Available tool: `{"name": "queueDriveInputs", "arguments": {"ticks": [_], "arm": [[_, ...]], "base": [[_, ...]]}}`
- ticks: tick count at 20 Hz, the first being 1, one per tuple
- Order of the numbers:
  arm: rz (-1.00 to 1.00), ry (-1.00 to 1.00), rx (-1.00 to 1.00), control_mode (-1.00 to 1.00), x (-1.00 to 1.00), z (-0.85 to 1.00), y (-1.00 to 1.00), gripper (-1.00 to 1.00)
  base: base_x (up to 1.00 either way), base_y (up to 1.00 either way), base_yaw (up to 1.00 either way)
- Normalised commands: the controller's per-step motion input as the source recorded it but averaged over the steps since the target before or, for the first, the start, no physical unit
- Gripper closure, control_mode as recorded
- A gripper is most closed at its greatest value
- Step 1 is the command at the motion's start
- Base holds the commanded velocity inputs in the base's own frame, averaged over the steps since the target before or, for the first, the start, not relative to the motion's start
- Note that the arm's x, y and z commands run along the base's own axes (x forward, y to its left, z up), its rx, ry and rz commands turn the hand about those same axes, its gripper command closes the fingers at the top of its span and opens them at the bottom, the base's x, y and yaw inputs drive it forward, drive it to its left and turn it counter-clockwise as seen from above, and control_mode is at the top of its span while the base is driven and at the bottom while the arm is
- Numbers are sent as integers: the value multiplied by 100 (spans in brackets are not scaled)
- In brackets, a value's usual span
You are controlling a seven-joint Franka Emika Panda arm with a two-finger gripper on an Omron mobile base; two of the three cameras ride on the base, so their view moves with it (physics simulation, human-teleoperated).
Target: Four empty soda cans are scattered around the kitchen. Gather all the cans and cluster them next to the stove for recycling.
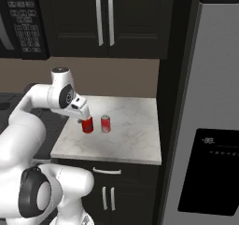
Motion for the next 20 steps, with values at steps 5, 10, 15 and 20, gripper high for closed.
{"name": "queueDriveInputs", "arguments": {"ticks": [5,10,15,20], "arm": [[-1,1,0,-100,-6,2,-2,-100],[0,0,0,100,0,0,0,-100],[0,0,0,100,0,0,0,-100],[0,0,0,100,0,0,0,-100]], "base": [[0,0,0],[0,0,0],[-40,0,8],[-55,0,8]]}}
